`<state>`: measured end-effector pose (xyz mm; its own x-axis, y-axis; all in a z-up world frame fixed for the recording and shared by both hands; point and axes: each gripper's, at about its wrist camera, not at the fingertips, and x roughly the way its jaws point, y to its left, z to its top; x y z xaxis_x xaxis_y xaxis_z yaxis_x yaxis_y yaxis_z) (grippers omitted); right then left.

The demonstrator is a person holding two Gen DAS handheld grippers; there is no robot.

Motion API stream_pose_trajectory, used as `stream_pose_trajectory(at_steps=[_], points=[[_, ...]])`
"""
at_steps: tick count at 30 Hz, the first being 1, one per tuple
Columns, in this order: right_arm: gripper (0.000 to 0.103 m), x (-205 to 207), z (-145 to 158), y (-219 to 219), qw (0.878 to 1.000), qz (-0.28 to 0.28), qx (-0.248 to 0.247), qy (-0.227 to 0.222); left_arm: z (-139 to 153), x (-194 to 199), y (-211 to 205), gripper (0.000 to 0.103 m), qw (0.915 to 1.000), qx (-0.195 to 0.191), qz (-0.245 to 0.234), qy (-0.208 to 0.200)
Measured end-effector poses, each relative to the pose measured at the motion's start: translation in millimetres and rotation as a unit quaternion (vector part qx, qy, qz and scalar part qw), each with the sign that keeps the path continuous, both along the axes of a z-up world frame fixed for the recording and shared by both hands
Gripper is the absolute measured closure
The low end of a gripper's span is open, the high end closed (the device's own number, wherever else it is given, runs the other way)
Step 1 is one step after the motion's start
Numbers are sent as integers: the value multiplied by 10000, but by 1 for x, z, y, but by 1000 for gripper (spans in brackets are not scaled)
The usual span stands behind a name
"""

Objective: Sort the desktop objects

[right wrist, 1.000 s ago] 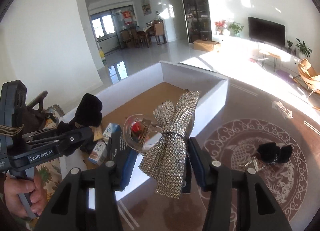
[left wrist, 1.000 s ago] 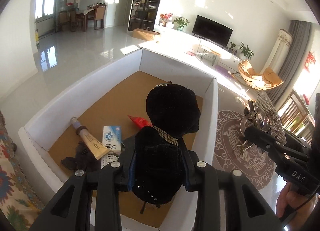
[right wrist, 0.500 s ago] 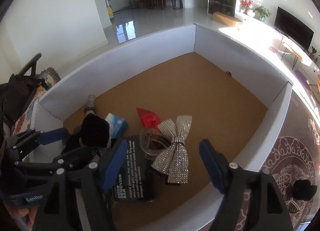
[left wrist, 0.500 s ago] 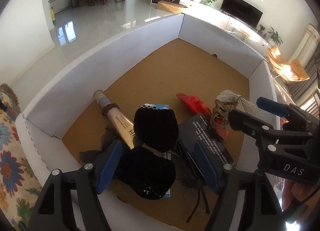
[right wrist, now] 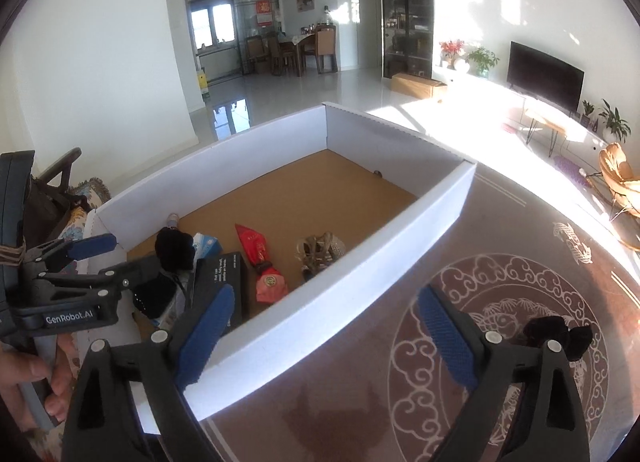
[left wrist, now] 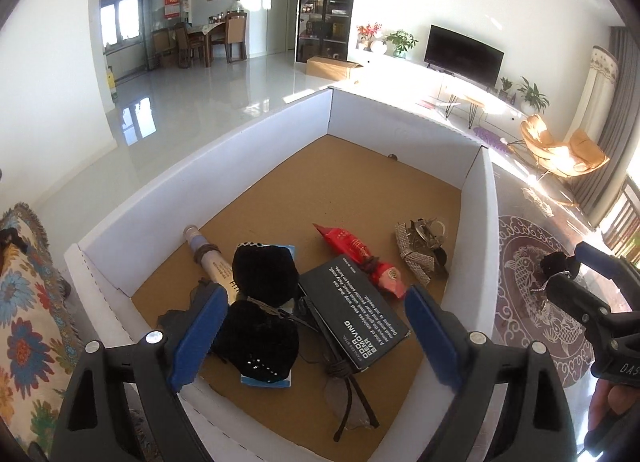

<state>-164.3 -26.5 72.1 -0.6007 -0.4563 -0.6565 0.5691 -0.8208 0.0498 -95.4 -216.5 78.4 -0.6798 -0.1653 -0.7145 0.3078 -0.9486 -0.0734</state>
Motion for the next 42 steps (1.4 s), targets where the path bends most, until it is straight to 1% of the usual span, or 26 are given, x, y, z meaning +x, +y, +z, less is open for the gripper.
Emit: stream_pose_trajectory(at_steps=[2, 5, 10, 13, 17, 20, 22, 26, 28, 31, 35, 38, 42], points=[[2, 15, -6, 34, 9997, -234, -31, 92, 8, 6, 15, 12, 9997, -77, -165, 178], [2, 32, -21, 85, 9980, -613, 153, 67, 17, 13, 39, 12, 9986, -152, -388, 317], [2, 59, -53, 162, 9906, -1279, 454, -176, 27, 24, 78, 12, 9951, 79, -848, 508], [2, 73, -72, 198, 9840, -1615, 677, -338, 31, 33, 106, 12, 9914, 108, -1167, 589], [2, 85, -90, 231, 9764, -1951, 705, -596, 30, 44, 146, 11, 9846, 169, -1628, 613], [2, 91, -97, 241, 9734, -2080, 666, -691, 18, 47, 175, 10, 9797, 181, -1934, 498], [2, 95, -102, 242, 9728, -2093, 677, -719, 4, 46, 191, 10, 9775, 150, -2077, 347], [2, 95, -107, 238, 9733, -2053, 687, -766, -29, 43, 211, 10, 9749, 140, -2220, 3], [2, 95, -110, 234, 9736, -2027, 704, -779, -45, 42, 217, 10, 9747, 75, -2228, -161], [2, 97, -116, 230, 9738, -1982, 732, -838, -68, 38, 217, 10, 9748, -20, -2196, -390], [2, 97, -118, 226, 9741, -1951, 782, -830, -88, 36, 213, 10, 9754, -59, -2121, -597], [1, 95, -121, 226, 9737, -1947, 762, -902, -99, 36, 208, 10, 9762, -44, -2054, -696], [0, 94, -122, 226, 9728, -1985, 741, -937, -107, 37, 199, 10, 9782, 82, -1942, -737]])
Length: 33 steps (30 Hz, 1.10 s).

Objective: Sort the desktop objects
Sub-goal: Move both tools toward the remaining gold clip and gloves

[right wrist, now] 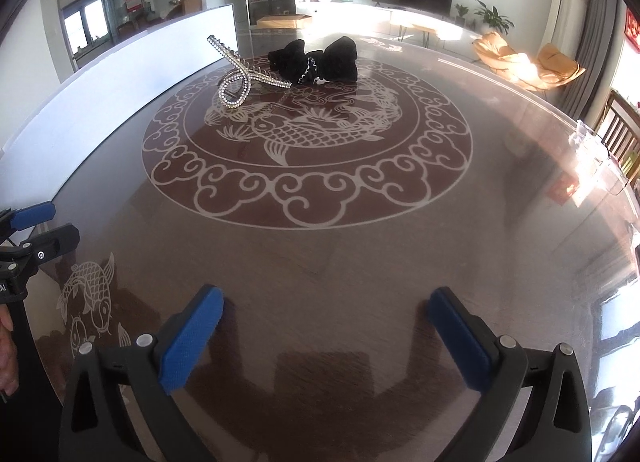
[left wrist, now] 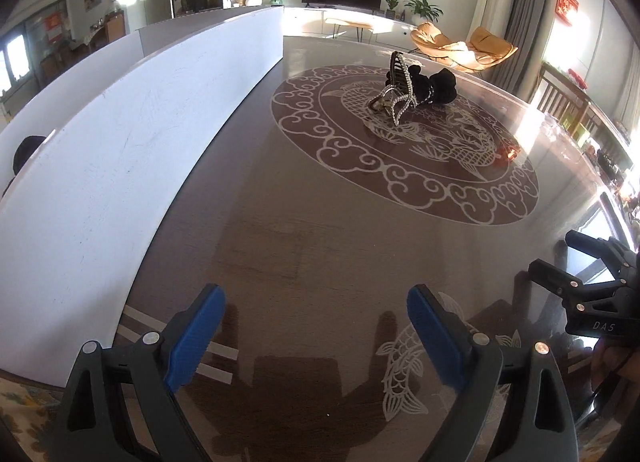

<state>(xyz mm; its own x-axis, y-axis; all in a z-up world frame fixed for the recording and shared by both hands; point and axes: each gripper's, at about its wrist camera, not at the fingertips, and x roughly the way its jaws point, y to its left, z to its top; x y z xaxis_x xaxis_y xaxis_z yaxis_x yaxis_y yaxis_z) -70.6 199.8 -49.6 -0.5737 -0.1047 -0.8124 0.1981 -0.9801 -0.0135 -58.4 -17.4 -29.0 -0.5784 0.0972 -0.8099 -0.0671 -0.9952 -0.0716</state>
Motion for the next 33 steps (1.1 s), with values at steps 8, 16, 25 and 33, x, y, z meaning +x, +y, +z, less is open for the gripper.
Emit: stream_pose_trajectory(at_steps=[8, 16, 25, 33], points=[[0, 0, 0, 0, 10000, 1, -3, -3, -7, -7, 2, 9, 9995, -293, 106, -4], [0, 0, -1, 0, 10000, 1, -4, -3, -10, -5, 9, 0, 9992, -385, 40, 51], [0, 0, 0, 0, 10000, 2, -5, -3, -10, -6, 9, 0, 9993, -382, 29, 50], [0, 0, -1, 0, 10000, 3, -6, -3, -8, -52, 48, 0, 9957, -438, -732, -373]])
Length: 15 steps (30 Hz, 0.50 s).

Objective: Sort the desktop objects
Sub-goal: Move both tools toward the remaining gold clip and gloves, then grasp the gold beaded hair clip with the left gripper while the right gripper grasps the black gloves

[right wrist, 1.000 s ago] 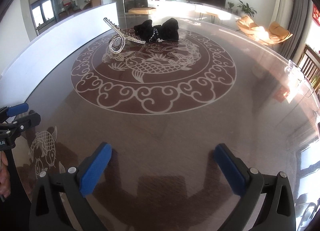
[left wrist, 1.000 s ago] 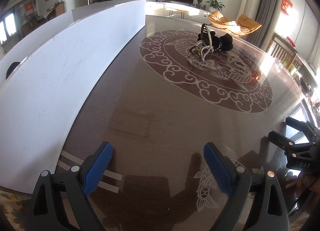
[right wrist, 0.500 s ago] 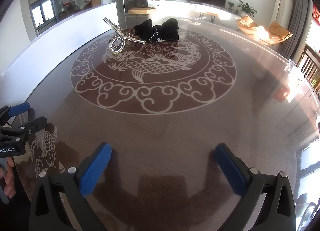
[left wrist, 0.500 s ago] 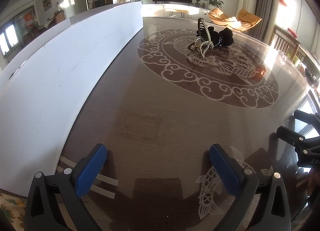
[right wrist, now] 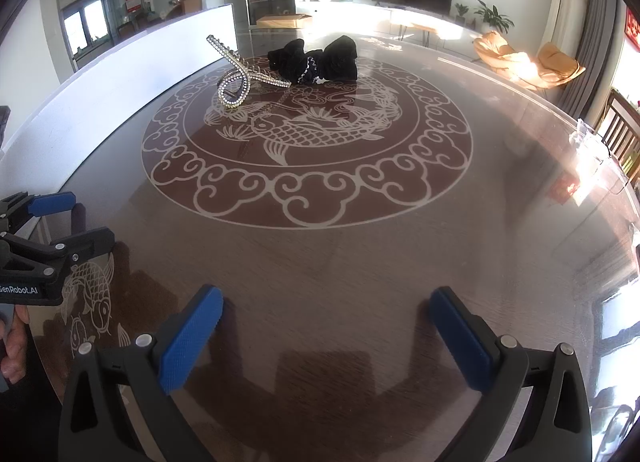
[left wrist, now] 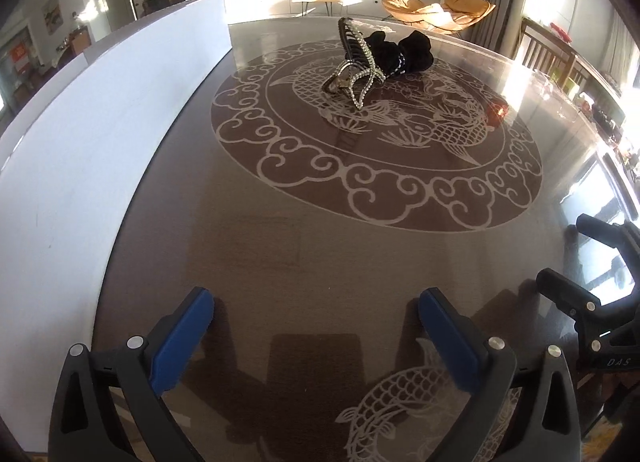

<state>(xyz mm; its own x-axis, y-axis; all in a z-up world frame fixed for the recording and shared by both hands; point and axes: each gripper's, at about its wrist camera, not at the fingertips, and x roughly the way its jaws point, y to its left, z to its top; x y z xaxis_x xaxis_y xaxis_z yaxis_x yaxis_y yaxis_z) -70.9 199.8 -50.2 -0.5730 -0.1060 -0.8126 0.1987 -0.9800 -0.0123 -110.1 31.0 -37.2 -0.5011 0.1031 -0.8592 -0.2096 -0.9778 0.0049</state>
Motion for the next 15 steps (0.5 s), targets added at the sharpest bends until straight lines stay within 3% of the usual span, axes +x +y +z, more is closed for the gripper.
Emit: stream_pose_trajectory(at_steps=[5, 14, 15], points=[[0, 0, 0, 0, 10000, 1, 0, 0, 1, -64, 33, 0, 9994, 7, -340, -4], [0, 0, 0, 0, 10000, 4, -14, -2, 3, -155, 61, 0, 9998, 40, -151, 120], [0, -1, 1, 1, 10000, 23, -45, 2, 5, -157, 60, 13, 9996, 67, -153, 212]])
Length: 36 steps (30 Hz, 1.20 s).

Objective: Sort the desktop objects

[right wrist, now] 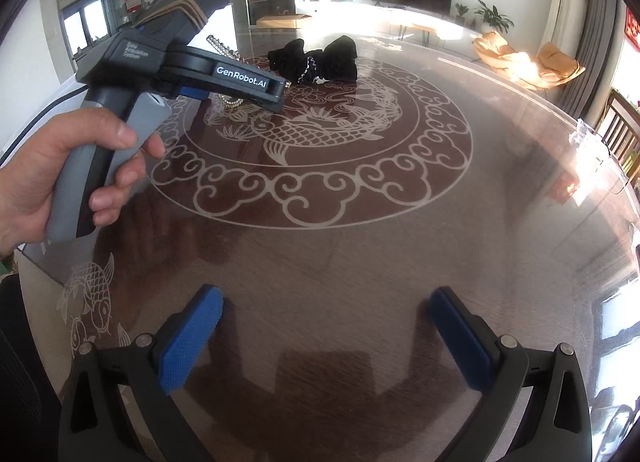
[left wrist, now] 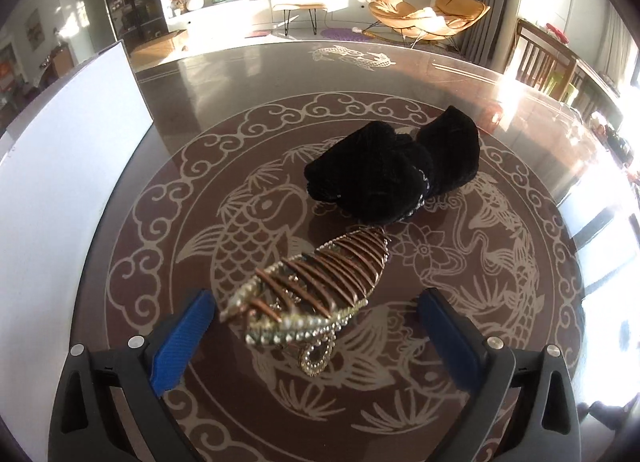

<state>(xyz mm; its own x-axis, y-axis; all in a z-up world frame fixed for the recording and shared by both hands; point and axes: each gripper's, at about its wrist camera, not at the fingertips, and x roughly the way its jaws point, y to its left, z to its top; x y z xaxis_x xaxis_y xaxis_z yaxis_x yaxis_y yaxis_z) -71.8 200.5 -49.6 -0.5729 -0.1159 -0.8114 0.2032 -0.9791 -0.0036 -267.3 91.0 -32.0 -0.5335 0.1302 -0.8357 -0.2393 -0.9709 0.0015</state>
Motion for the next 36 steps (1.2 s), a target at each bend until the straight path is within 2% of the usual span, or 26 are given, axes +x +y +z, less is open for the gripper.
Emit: stream_pose_trajectory(at_steps=[1, 3, 5, 9, 12, 15, 16, 17, 18, 20, 21, 22, 26, 30, 33, 36], points=[[0, -3, 0, 0, 10000, 63, -46, -16, 4, -1, -3, 26, 9999, 35, -8, 141], [0, -21, 2, 2, 9994, 290, -186, -80, 8, -2, -7, 78, 9998, 41, -25, 199], [0, -51, 8, 5, 9992, 339, -203, -56, 10, -2, -15, 77, 9997, 172, -22, 158], [0, -130, 40, 6, 9945, 770, -510, 500, 13, 21, -40, 77, 9995, 229, 83, 177], [0, -199, 47, -21, 9863, 1561, -428, 328, 12, 44, -56, 77, 9995, 268, 124, 105], [0, -241, 36, -57, 9753, 2203, 134, -130, 15, 64, -65, 77, 9994, 307, 125, 88], [6, -247, 30, -65, 9719, 2315, 267, -317, 18, 70, -67, 77, 9993, 333, 128, 108], [28, -251, 24, -71, 9706, 2329, 380, -476, 22, 76, -69, 77, 9991, 373, 138, 135], [42, -253, 21, -73, 9701, 2302, 372, -670, 27, 81, -71, 77, 9989, 415, 157, 168], [53, -243, 25, -71, 9751, 2102, 216, -678, 36, 92, -76, 77, 9981, 538, 200, 233], [67, -234, 29, -69, 9771, 2015, 169, -657, 41, 98, -77, 77, 9976, 593, 216, 275], [74, -226, 33, -65, 9790, 1924, 52, -679, 45, 104, -79, 77, 9972, 633, 231, 326], [74, -188, 67, -61, 9825, 1798, -283, -397, 69, 124, -95, 77, 9932, 991, 376, 474], [74, -163, 122, -77, 9783, 1964, -668, -28, 103, 143, -122, 77, 9873, 1313, 582, 680], [74, -153, 159, -115, 9694, 2248, -966, 190, 132, 153, -153, 77, 9822, 1448, 806, 889], [74, -146, 181, -173, 9588, 2596, -1103, 325, 152, 157, -195, 77, 9786, 1316, 1220, 1007]])
